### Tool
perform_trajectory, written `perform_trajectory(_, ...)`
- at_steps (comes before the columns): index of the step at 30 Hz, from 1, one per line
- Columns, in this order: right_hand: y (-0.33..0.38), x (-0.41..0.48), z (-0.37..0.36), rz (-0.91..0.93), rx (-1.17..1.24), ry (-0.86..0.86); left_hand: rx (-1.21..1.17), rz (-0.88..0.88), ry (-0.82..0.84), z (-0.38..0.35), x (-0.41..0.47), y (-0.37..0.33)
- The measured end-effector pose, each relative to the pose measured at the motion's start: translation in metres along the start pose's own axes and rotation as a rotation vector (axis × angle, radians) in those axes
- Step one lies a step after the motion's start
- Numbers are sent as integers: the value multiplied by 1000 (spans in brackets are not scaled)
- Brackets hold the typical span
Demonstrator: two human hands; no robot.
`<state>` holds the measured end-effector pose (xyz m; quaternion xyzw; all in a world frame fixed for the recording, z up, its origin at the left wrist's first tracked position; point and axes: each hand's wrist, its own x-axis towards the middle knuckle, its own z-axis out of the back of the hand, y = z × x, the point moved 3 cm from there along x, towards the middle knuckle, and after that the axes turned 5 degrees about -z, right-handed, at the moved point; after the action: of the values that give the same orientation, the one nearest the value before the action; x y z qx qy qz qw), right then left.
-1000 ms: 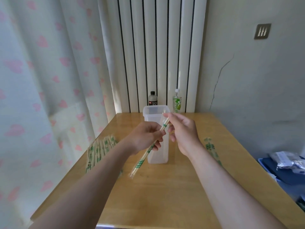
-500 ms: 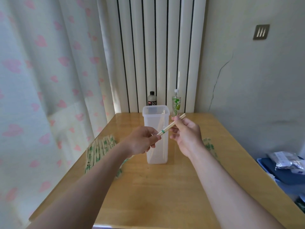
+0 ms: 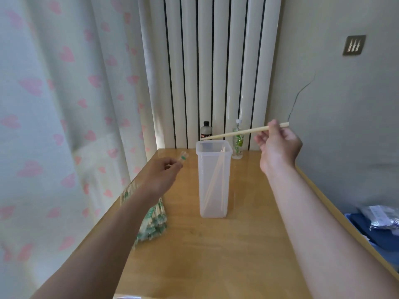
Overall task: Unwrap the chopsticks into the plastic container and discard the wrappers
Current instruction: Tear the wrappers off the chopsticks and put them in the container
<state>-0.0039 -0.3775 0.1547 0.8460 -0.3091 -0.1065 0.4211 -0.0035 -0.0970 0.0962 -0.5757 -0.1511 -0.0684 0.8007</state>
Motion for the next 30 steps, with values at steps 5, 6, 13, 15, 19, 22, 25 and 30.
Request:
perform_trajectory(5,7,2,-31,290,-353,115,-14,-53,11,-12,-6,-16)
perform_trajectory(6,0,1,-34,337,-492,153,-7,-59,16,-13,-7,-16)
perform_trajectory(13,-32,-10,-44,433,-1015,418,-9,-53,69,-20,-12,-6)
perform_trajectory(15,-34,-12,-46,390,-1047,466,-55,-30,70,-19,-12,-2)
perform_trajectory(19,-34,-5,-38,346,-974,369,-124,-9,91,-24,-13,-1)
perform_trajectory(22,-33,2,-22,338,-938,281,-170,-3,154,-37,-16,-6)
perform_trajectory(25,-32,3,-1,302,-862,279,-187,11,216,-58,-20,-11)
perform_trajectory(30,-40,-3,31,87,-815,569,-231,23,293,-106,-27,-23)
